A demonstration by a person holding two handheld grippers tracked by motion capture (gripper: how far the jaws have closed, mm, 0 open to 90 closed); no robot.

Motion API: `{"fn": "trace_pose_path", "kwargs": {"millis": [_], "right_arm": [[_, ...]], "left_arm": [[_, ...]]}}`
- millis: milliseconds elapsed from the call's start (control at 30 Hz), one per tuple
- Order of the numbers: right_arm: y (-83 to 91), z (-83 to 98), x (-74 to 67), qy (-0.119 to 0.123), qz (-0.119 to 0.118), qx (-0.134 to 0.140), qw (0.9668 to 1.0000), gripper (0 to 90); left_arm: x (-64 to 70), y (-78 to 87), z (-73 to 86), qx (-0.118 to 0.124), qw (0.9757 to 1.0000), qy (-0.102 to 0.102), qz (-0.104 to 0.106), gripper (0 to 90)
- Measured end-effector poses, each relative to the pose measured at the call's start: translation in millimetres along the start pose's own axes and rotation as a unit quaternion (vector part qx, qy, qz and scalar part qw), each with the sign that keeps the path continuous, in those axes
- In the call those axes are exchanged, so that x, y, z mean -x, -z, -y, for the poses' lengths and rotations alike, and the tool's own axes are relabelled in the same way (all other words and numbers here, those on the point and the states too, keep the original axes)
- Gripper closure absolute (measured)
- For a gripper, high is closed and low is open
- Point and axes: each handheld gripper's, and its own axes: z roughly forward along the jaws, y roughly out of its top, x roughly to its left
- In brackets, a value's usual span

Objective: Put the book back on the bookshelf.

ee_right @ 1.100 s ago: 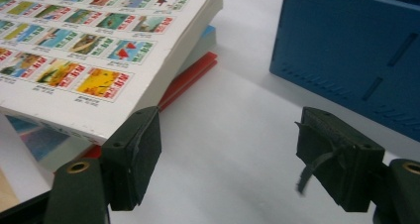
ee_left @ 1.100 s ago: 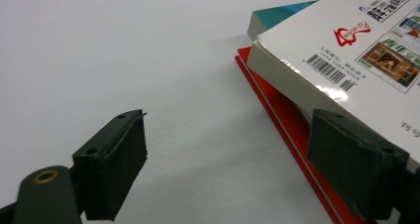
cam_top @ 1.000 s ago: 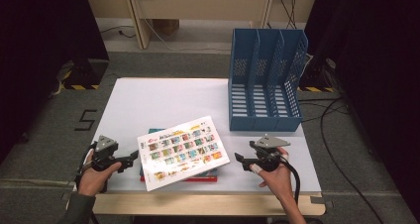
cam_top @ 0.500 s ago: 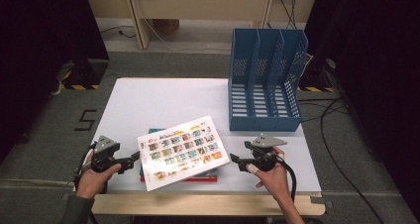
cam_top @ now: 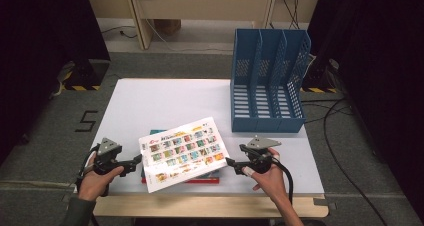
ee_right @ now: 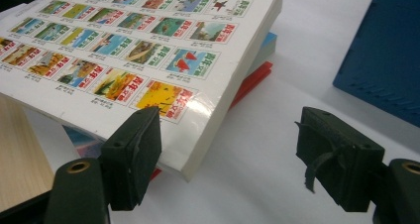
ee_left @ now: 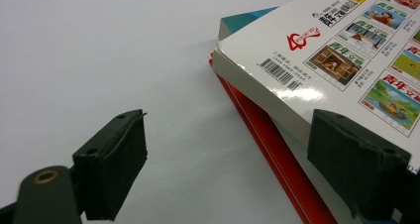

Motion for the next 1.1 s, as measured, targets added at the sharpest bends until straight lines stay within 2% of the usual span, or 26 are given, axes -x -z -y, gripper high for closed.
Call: {"fn": "trace_pose_path", "kwargs": {"millis": [167, 200, 300, 467, 633, 667, 700, 733, 800, 967, 1000, 1100], "right_arm": [[-6.1, -1.7, -2.1, -0.002, -0.013, -0.002, 0.9999, 26.1], [-8.7, -2.8, -3.5, -0.001, -0.019, -0.004, 0.9998, 26.0], [-11.5, -3.7, -5.3, -0.001, -0.026, -0.005, 0.9997, 25.3], [-17.9, -5.7, -6.5, -0.018, -0.042, -0.010, 0.9989, 23.2], [-22.2, -7.3, -4.7, -0.029, -0.048, -0.016, 0.9983, 20.8], [-25.0, -7.7, -4.1, -0.037, -0.057, -0.017, 0.9975, 18.6], [-25.0, -7.7, -4.1, -0.037, -0.057, -0.017, 0.9975, 18.6], [-27.9, -8.1, -3.1, -0.046, -0.058, -0.021, 0.9971, 14.8], [-29.0, -8.6, -2.2, -0.059, -0.058, -0.027, 0.9962, 14.3], [-28.2, -10.6, -5.2, -0.054, -0.051, -0.037, 0.9966, 11.7], [-30.0, -10.1, -8.0, -0.061, -0.053, -0.042, 0.9959, 8.0], [-31.7, -9.2, -10.6, -0.075, -0.055, -0.048, 0.9945, 6.9]], "left_arm": [[2.0, -0.5, -0.6, -0.002, 1.0000, 0.000, -0.005, 15.7], [1.0, -2.7, -1.5, -0.002, 1.0000, 0.009, -0.003, 14.8], [0.6, -4.9, -2.7, -0.001, 0.9999, 0.013, -0.002, 14.6], [3.9, -11.9, -9.8, -0.002, 1.0000, 0.003, -0.008, 16.2], [6.1, -21.3, -18.6, -0.006, 0.9999, 0.000, -0.010, 16.9], [6.8, -26.4, -22.7, -0.006, 0.9999, 0.000, -0.012, 16.8], [6.8, -26.4, -22.7, -0.006, 0.9999, 0.000, -0.012, 16.9], [9.6, -30.0, -26.4, -0.007, 0.9998, -0.003, -0.019, 17.7], [11.3, -32.1, -29.1, -0.008, 0.9996, -0.011, -0.026, 18.9], [10.2, -35.5, -31.8, -0.010, 0.9996, -0.006, -0.027, 18.2], [9.4, -37.0, -32.8, -0.010, 0.9995, -0.003, -0.028, 18.6], [8.3, -39.1, -34.2, -0.009, 0.9995, -0.002, -0.031, 18.6]]}}
